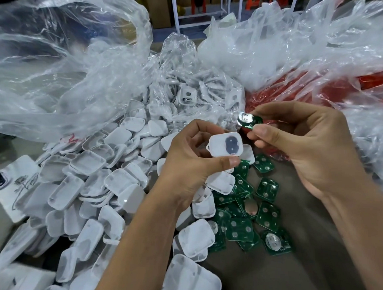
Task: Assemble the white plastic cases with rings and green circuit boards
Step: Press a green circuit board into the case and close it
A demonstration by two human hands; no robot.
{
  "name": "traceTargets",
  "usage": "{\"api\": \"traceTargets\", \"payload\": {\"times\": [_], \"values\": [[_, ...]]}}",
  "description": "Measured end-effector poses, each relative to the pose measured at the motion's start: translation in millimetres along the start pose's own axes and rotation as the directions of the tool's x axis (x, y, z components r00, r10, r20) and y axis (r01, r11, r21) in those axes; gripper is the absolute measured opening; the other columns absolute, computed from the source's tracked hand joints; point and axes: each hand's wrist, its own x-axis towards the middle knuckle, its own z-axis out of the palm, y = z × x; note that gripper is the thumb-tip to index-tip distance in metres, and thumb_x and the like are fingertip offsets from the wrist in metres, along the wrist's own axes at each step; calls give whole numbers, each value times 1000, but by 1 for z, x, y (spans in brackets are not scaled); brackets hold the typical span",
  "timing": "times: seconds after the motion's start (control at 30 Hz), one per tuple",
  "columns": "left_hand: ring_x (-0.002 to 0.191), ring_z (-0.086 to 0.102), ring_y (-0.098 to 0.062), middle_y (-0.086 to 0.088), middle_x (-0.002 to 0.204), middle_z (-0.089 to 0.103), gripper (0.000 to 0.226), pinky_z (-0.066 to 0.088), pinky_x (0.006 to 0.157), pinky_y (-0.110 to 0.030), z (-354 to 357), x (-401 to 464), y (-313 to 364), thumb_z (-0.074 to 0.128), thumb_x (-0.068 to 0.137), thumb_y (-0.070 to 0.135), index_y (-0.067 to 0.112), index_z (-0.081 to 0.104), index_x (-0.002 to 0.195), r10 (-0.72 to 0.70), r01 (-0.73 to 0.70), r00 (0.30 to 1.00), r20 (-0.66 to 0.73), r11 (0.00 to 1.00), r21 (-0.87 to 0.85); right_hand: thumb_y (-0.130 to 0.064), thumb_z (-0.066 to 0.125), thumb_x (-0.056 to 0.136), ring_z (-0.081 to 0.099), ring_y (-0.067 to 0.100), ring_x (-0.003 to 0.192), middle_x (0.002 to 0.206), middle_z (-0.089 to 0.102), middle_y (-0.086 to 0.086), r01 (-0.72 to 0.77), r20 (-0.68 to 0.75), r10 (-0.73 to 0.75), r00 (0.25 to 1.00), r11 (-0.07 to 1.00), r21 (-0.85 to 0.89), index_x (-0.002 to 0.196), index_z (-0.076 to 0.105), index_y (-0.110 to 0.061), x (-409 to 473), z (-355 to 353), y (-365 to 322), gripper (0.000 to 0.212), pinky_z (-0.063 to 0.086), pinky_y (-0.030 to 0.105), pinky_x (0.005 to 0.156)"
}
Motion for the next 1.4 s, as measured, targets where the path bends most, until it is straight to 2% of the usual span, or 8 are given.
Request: {"api": "traceTargets", "payload": {"times": [0.1,0.2,0.3,0.43,0.5,0.8,1.13,1.4], "values": [[80,71,-20,-17,103,75,45,60,74,-34,0,-1,0,91,66,-7,13,69,100,-18,18,999,-29,1000,21,-13,86,77,74,15,68,87,80,7,97,37,-92,995,979,-182,104,79,-13,-1,-1,-1,29,60,21,65],[75,71,-12,-1,85,76,42,59,68,-27,2,-1,0,94,64,-2,19,72,93,-18,21,998,-61,998,53,-25,88,79,71,17,69,88,78,-3,198,95,-174,980,859,-473,106,80,-25,-3,-1,-1,29,60,26,62],[71,70,0,13,79,76,43,55,64,-16,3,-1,-2,97,62,7,21,73,94,-7,19,995,-100,992,121,-31,88,78,65,19,63,86,76,-8,204,128,-160,979,803,-560,104,80,-33,-4,0,-1,27,57,33,56],[85,72,-1,14,92,78,48,59,73,-22,2,0,-2,101,55,33,27,76,95,-8,50,986,-166,967,251,-30,88,77,66,3,67,83,76,-16,195,182,-108,977,791,-580,100,81,-36,-3,-1,1,24,49,12,59],[84,72,-2,11,91,78,50,60,75,-25,3,0,-2,102,54,37,26,76,95,-12,65,983,-184,955,288,-27,88,76,66,-1,66,81,75,-17,182,193,-84,978,796,-577,98,81,-35,-3,-1,2,24,48,9,59],[65,67,1,11,84,77,45,54,60,-19,5,0,0,102,57,30,24,75,92,22,41,988,-154,918,394,-26,91,75,70,0,70,79,76,-14,166,219,-40,975,786,-596,94,82,-38,0,-4,5,24,48,7,62],[79,76,-9,10,88,78,45,64,75,-42,6,0,-1,101,59,26,22,75,95,44,17,990,-136,908,418,-29,91,76,71,-1,69,80,76,-18,183,241,-40,970,772,-608,94,81,-41,0,-4,7,24,50,10,62],[81,76,-10,11,90,79,46,64,77,-43,6,-1,-1,102,58,24,23,73,94,44,12,989,-138,925,380,-24,89,78,63,-5,56,83,77,-20,228,257,-77,963,739,-634,92,83,-36,-2,-1,8,19,42,4,52]]}}
